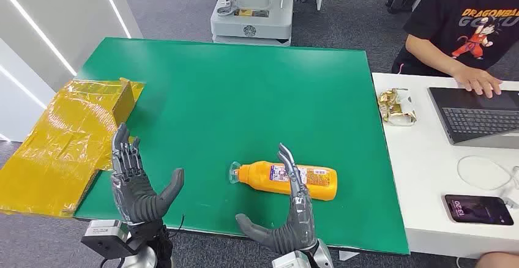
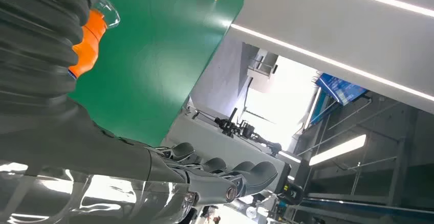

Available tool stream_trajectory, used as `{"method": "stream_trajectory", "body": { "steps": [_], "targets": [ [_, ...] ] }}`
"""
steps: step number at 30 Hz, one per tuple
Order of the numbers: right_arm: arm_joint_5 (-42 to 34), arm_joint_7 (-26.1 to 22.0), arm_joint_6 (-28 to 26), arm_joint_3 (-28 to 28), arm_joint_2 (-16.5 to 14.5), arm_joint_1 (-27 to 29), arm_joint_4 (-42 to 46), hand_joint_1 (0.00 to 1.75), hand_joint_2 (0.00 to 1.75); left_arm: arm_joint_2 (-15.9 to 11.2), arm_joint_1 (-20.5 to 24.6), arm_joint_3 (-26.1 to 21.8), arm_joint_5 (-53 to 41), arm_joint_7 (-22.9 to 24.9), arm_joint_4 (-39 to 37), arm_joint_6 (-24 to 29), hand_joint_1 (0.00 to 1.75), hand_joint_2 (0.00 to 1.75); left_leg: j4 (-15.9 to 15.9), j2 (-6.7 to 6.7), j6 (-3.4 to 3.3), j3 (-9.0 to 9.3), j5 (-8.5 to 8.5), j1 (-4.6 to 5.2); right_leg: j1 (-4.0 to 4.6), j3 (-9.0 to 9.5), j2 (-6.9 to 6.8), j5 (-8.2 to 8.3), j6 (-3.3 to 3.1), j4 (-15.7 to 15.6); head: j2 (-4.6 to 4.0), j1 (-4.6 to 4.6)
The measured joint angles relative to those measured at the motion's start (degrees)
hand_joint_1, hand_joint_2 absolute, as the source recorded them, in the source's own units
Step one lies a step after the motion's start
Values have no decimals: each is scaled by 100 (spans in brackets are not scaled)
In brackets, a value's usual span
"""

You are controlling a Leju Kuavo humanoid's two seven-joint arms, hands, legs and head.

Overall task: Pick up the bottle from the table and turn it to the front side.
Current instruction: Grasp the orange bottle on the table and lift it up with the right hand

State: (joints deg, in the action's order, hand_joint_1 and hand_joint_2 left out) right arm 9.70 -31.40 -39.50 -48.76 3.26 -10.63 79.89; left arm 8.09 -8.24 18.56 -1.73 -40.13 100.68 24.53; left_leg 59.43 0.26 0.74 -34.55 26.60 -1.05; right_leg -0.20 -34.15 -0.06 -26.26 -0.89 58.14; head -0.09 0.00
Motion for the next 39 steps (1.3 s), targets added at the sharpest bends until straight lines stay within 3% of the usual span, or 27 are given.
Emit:
{"method": "stream_trajectory", "body": {
  "steps": [4,8,13,18,28,39],
  "targets": [
    [377,112,-13,10,11,-11,3,0,175,0,1,2,-3,0,-5,-35,0,175,0,0,0,1,0,0,0,0,0,0,0,0,0,0],
    [1463,770,148,98,155,-65,88,0,175,6,2,1,-4,0,-16,-120,0,175,1,0,0,1,0,0,0,1,0,1,1,0,0,-1],
    [2722,1692,1060,417,470,-130,361,0,175,37,1,0,-3,0,-19,-311,0,175,5,-1,-1,1,-1,2,0,3,-1,3,3,-1,0,-1],
    [3510,2282,2071,858,800,-129,710,0,175,54,-7,0,-51,0,-19,-488,0,175,6,-3,-2,0,-1,2,-1,3,-1,3,4,-1,0,0],
    [4020,3060,3908,1435,1447,-502,910,0,175,57,-27,-11,-61,0,-19,-962,0,175,7,-3,-5,-1,-3,2,-1,5,-1,7,6,-1,0,-1],
    [3730,3195,4836,1534,1711,-893,521,0,175,83,-13,-24,-103,51,-19,-1115,0,175,8,-3,-7,-1,-4,1,-1,4,-1,8,7,0,0,-2]
  ]
}}
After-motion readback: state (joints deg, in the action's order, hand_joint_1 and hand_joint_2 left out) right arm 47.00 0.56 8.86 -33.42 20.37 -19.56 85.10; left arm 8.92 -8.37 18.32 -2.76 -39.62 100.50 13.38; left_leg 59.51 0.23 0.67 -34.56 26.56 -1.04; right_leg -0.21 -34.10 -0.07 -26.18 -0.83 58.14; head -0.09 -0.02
